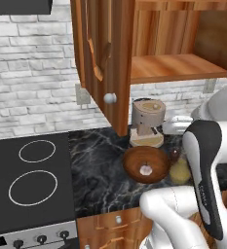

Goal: Retrieve the bottle and the shaker from the cabinet and place them next to the mixing bowl on the counter. Then add garlic from the fridge to the mixing bowl.

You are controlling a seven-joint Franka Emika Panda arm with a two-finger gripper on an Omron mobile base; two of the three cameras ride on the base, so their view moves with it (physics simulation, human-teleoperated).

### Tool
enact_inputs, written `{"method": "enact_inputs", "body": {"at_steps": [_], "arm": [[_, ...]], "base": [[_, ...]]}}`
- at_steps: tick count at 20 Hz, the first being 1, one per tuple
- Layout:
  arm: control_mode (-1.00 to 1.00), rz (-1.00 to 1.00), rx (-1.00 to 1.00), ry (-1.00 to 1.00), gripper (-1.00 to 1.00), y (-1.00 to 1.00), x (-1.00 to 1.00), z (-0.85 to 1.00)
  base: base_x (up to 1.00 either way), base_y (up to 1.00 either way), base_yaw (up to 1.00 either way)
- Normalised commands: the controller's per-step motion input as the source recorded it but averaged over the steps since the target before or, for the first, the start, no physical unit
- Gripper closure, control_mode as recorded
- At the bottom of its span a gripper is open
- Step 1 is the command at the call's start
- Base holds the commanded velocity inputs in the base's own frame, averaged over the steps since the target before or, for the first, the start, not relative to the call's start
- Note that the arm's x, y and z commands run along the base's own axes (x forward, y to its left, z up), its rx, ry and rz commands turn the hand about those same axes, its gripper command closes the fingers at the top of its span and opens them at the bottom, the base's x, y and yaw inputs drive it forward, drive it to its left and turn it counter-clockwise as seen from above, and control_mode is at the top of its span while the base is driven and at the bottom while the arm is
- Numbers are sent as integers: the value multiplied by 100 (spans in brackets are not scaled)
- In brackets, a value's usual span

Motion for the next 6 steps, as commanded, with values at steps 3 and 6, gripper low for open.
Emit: {"method": "enact_inputs", "body": {"at_steps": [3,6], "arm": [[-100,1,0,-18,-100,0,-21,61],[-100,0,0,-25,-100,0,-44,52]], "base": [[0,0,0],[0,0,0]]}}
